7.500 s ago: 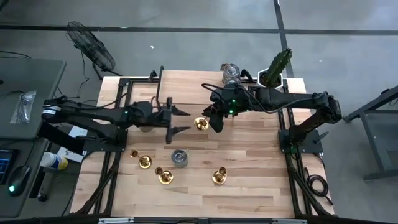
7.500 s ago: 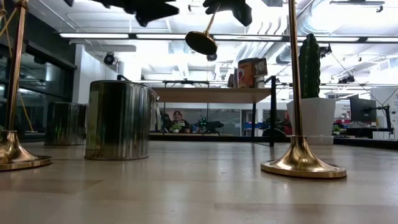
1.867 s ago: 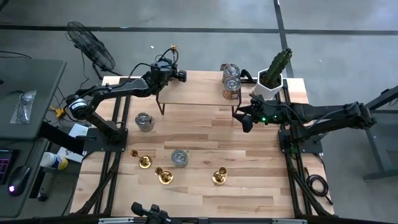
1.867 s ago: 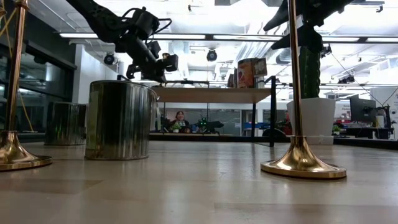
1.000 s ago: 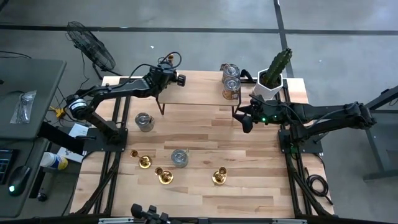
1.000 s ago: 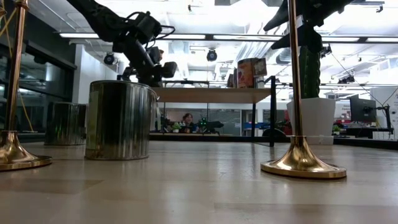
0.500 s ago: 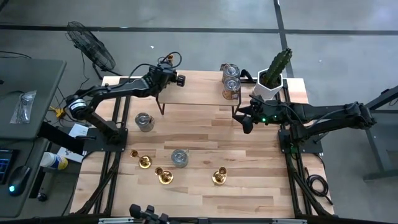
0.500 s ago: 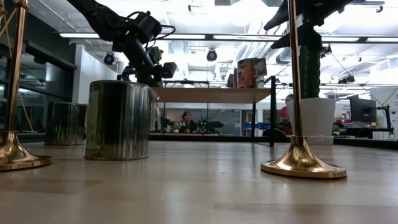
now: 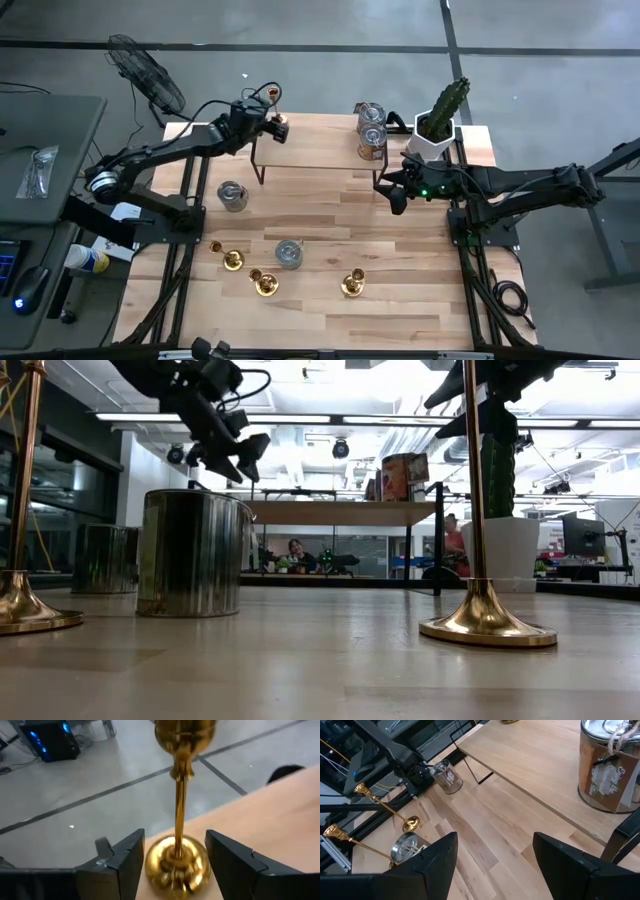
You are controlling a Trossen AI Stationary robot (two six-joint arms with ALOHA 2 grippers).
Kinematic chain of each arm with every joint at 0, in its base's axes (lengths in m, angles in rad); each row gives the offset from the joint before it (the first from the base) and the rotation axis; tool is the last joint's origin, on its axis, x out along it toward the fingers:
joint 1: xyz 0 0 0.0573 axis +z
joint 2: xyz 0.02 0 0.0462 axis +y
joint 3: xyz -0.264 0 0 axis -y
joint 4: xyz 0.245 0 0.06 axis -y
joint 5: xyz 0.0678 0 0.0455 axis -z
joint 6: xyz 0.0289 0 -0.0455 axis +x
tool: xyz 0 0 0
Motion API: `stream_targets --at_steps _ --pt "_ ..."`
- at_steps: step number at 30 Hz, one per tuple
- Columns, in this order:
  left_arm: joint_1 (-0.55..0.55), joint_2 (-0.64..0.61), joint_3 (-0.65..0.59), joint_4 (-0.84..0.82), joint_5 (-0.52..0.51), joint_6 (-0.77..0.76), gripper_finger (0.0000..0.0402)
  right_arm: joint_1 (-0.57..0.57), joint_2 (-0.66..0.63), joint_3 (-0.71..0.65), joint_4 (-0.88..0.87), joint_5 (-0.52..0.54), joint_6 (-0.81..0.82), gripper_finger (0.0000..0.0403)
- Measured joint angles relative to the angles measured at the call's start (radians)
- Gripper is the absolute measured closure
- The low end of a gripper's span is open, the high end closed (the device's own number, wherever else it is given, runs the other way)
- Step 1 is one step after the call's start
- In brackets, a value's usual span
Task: Pick & Place candle stick holders
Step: Put the silver scented candle on the shelf
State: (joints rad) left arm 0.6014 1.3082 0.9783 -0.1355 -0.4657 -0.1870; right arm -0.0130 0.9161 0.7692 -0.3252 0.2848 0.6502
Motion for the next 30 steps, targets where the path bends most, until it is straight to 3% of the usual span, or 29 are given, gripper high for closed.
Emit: stream_targets --at_steps 9,16,24,30 --pt "0.000 -0.172 0.000 -0.191 0.075 0.000 0.0196 0.000 0.000 0.000 0.000 -0.007 0.000 0.0151" --pt "0.000 -0.292 0.002 -0.390 0.221 -0.012 0.0200 0.000 0.000 0.000 0.000 -0.030 0.000 0.0151" --pt "0.001 -0.303 0.002 -0.780 0.240 -0.249 0.0225 0.000 0.000 0.000 0.000 -0.030 0.003 0.0151" --pt "0.001 -0.274 0.002 -0.967 0.305 -0.373 0.0239 0.000 0.000 0.000 0.000 -0.030 0.002 0.0151"
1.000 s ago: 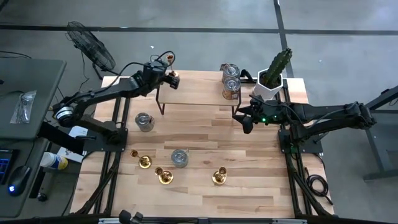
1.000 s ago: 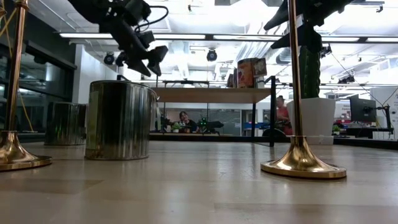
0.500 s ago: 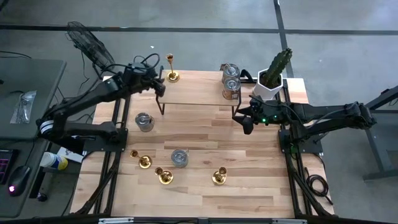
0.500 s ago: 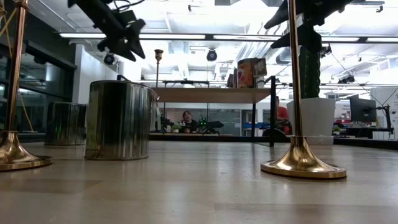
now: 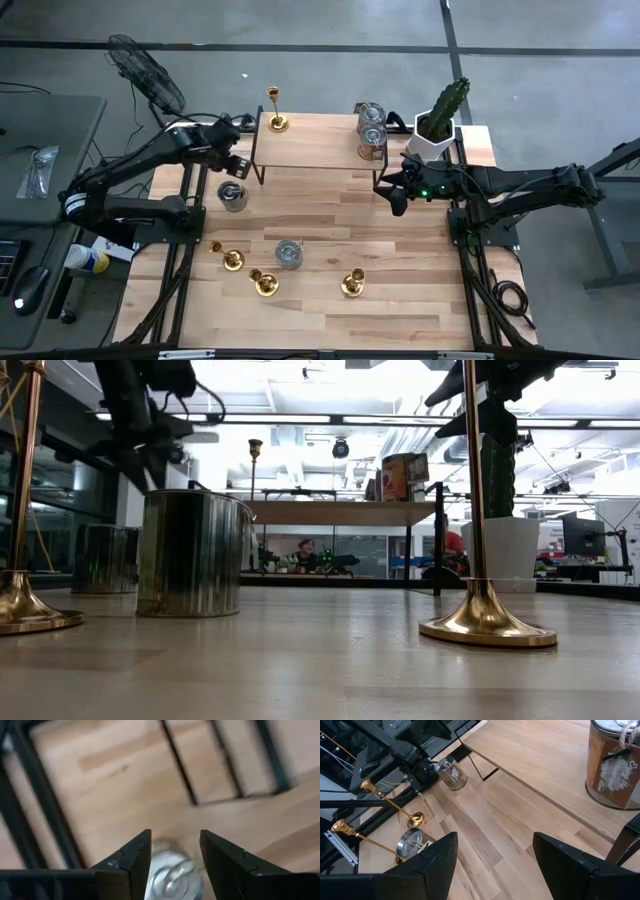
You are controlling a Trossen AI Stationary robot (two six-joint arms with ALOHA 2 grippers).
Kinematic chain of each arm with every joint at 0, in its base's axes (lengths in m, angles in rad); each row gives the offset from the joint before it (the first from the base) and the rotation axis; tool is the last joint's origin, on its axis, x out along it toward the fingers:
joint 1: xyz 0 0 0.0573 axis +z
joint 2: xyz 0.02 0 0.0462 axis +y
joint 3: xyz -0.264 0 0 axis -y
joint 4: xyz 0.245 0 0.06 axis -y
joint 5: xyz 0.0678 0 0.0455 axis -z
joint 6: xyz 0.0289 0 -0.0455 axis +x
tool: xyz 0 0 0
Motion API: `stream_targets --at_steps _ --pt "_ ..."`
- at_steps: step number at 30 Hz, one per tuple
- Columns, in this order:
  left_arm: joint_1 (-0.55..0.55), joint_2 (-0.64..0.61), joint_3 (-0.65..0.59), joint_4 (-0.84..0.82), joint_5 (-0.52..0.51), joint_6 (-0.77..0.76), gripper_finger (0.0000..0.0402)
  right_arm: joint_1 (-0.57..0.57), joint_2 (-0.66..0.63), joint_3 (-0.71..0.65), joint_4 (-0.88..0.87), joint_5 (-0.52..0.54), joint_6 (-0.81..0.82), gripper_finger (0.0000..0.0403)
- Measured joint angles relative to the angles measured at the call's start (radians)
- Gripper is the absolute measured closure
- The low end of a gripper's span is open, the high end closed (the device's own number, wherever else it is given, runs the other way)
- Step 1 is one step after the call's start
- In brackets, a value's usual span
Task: Pick & Place candle stick holders
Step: Put the silver scented candle on the shelf
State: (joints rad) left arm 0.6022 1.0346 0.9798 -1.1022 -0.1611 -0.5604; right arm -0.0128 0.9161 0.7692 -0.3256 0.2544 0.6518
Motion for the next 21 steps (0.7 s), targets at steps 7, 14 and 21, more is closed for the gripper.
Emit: stream_targets --at_steps 7,14,21 --pt "0.000 0.064 0.000 -0.125 0.043 -0.075 0.0241 0.000 0.000 0.000 0.000 -0.013 -0.010 0.0151" --pt "0.000 0.137 0.000 -0.188 0.044 -0.103 0.0241 0.000 0.000 0.000 0.000 -0.030 -0.020 0.0151" --pt "0.000 0.182 -0.001 -0.212 0.026 -0.103 0.0241 0.000 0.000 0.000 0.000 -0.047 -0.023 0.0151"
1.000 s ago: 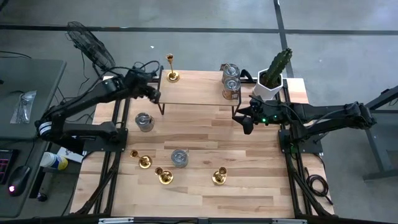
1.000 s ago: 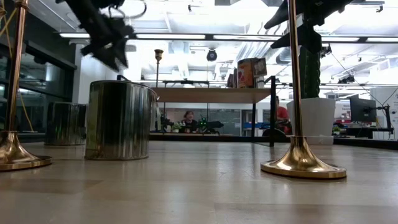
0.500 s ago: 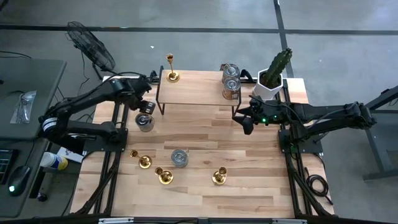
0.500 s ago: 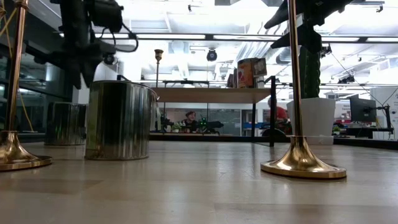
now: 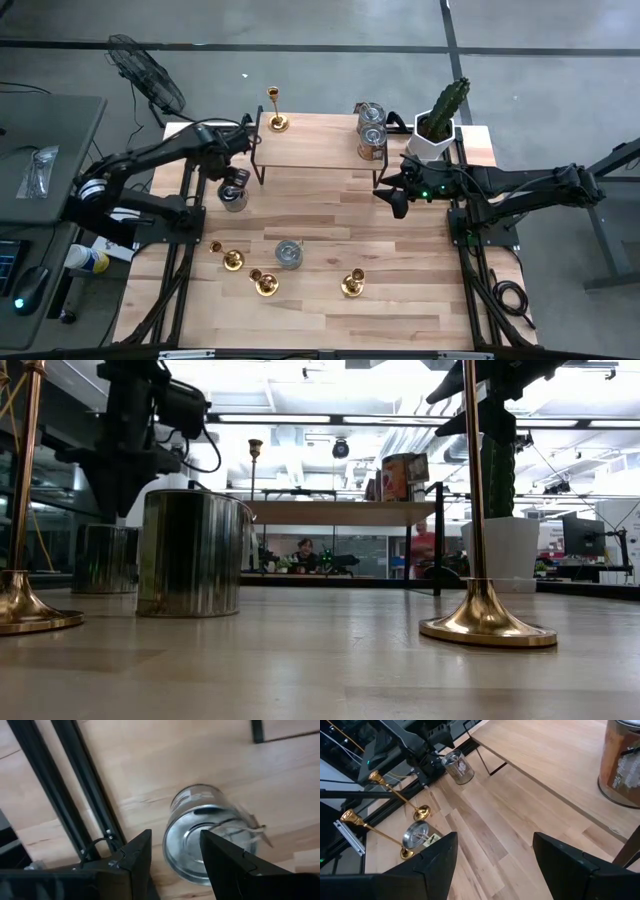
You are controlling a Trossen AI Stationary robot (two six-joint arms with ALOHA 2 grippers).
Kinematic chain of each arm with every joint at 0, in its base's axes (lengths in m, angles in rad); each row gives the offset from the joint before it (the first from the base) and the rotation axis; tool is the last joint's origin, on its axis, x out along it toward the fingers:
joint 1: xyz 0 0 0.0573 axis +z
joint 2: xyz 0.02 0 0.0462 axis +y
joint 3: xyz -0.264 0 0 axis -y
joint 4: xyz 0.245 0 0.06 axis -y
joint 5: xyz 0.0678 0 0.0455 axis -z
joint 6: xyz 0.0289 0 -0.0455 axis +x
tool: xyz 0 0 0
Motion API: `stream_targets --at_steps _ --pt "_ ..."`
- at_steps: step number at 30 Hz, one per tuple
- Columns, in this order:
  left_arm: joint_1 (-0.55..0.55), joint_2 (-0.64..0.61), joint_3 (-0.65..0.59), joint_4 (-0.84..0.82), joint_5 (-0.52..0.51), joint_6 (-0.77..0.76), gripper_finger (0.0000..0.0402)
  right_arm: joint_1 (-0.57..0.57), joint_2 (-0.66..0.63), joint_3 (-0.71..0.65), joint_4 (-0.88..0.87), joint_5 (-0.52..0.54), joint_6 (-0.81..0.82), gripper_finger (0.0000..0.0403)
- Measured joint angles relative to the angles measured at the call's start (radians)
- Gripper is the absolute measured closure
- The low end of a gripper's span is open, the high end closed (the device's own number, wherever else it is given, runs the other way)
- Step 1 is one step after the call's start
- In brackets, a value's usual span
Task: Pick & Place candle stick holders
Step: Put the silver scented candle on the shelf
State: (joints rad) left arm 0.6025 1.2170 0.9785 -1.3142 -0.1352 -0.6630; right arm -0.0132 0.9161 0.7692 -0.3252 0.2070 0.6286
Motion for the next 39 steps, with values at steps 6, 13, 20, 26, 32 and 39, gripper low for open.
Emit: stream_targets --at_steps 6,13,20,26,32,39 --pt "0.000 0.001 -0.061 0.010 0.016 -0.001 0.0241 0.000 0.000 0.000 0.000 0.000 -0.001 0.0151" --pt "-0.001 -0.046 -0.127 0.036 0.026 -0.016 0.0241 0.000 0.000 0.000 0.000 -0.003 0.006 0.0151" --pt "0.000 -0.111 -0.127 0.064 0.029 -0.003 0.0240 0.000 0.000 0.000 -0.002 -0.008 0.025 0.0151" --pt "0.000 -0.158 -0.127 0.064 0.040 0.000 0.0204 0.000 0.000 0.000 -0.013 -0.003 0.023 0.0151" --pt "0.000 -0.216 -0.127 0.064 0.127 0.049 0.0147 0.000 0.000 0.000 -0.015 -0.002 0.023 0.0151" --pt "-0.001 -0.242 -0.127 0.063 0.284 0.315 0.0124 0.000 0.000 0.000 -0.015 -0.002 0.019 0.0151"
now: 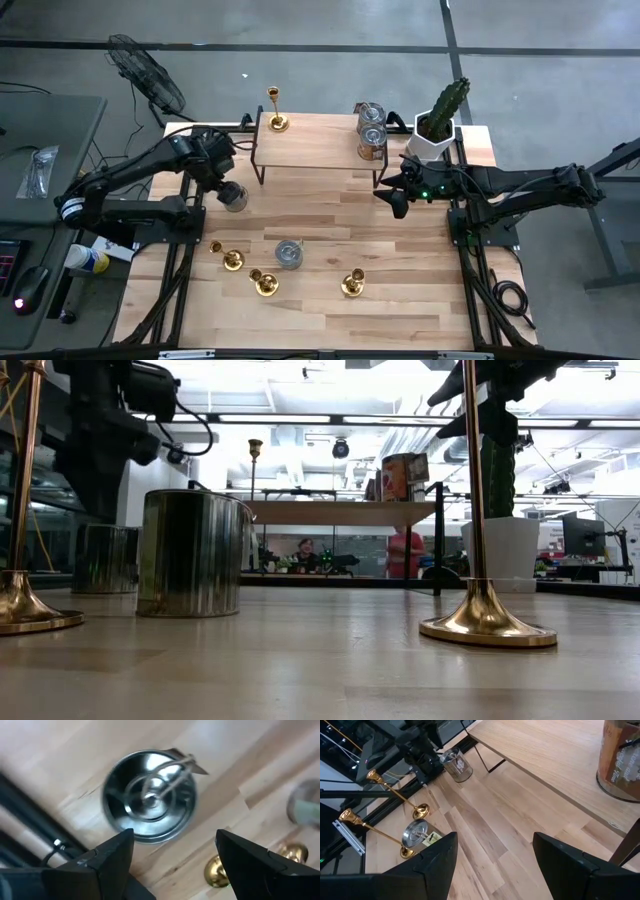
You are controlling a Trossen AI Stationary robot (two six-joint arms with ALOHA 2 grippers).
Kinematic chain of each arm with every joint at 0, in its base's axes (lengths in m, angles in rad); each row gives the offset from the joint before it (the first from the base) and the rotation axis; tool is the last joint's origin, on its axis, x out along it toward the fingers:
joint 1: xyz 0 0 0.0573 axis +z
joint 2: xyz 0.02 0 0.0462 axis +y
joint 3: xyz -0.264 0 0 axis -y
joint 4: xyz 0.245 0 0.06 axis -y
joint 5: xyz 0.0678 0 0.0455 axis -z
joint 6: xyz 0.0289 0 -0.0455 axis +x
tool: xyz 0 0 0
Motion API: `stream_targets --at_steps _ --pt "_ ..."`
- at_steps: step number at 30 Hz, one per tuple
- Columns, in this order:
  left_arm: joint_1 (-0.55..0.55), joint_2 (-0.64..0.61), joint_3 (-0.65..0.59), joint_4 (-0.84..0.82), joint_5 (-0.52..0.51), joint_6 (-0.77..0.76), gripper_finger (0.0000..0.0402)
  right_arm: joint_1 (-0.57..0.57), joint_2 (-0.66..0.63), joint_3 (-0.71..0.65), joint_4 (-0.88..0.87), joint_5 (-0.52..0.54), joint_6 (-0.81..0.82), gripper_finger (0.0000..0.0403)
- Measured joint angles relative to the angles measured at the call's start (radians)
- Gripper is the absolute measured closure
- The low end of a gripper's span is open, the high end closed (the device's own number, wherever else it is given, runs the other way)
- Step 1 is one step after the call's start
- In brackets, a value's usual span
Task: Pick & Place candle stick holders
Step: Put the silver scented candle on the shelf
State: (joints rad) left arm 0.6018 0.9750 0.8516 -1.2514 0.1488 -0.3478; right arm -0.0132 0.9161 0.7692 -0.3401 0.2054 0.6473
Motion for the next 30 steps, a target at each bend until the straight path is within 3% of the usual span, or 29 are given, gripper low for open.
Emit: stream_targets --at_steps 8,17,23,30 --pt "0.000 0.004 0.000 0.029 0.018 0.161 0.0123 0.000 0.000 0.000 0.000 0.001 -0.012 0.0151" --pt "0.000 0.004 0.000 0.030 0.036 0.193 0.0123 0.000 0.000 0.000 0.000 -0.008 -0.012 0.0151" --pt "0.000 0.004 0.000 0.041 0.070 0.036 0.0123 0.000 0.000 0.000 0.000 -0.031 -0.012 0.0151" --pt "0.000 0.020 0.001 0.047 0.041 -0.148 0.0123 0.000 0.000 0.000 0.000 -0.056 -0.018 0.0151"
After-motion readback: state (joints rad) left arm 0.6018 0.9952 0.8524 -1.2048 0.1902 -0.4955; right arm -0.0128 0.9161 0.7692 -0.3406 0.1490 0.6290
